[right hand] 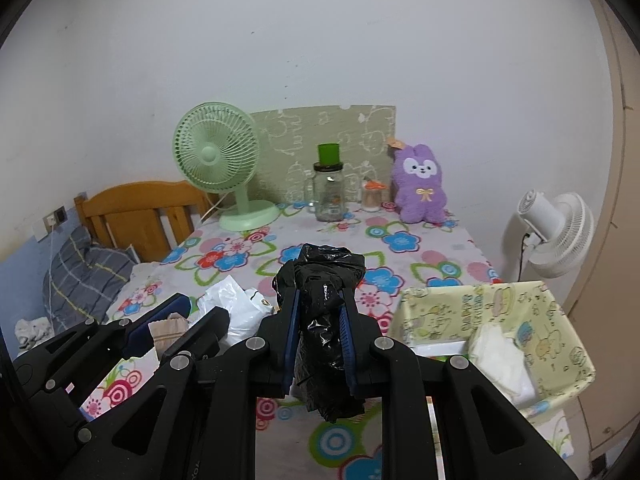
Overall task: Organize soft objects
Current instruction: 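Carry the black bag with the right gripper while the left carries the white plastic bag to the yellow-green box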
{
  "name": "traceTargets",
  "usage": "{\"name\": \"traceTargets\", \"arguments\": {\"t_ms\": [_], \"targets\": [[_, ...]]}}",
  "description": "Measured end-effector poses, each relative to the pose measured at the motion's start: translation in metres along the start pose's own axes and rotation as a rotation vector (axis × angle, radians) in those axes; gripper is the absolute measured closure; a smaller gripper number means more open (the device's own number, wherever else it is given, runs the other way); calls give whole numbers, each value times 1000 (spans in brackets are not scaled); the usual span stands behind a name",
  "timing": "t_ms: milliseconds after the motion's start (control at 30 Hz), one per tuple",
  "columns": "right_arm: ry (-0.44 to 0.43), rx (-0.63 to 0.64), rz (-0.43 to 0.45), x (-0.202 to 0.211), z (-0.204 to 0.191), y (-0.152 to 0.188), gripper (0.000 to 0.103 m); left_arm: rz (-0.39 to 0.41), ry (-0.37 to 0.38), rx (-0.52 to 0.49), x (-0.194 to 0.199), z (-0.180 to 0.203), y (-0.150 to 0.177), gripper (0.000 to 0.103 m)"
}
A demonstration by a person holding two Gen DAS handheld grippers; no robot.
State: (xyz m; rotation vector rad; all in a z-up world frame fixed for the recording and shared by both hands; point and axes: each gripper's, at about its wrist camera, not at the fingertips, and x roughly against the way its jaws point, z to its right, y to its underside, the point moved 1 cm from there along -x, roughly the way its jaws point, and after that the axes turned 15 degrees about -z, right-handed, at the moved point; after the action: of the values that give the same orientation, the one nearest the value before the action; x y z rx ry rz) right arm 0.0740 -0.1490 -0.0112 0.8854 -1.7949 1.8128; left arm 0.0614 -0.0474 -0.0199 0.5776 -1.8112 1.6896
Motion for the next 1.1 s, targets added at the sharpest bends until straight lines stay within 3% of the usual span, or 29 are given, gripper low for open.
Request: {"name": "traceTargets", "arguments": {"t_ms": [1100], "targets": [[151,-113,18,17,105,3,81,7,150,-122,-19,104,-25,80]]}}
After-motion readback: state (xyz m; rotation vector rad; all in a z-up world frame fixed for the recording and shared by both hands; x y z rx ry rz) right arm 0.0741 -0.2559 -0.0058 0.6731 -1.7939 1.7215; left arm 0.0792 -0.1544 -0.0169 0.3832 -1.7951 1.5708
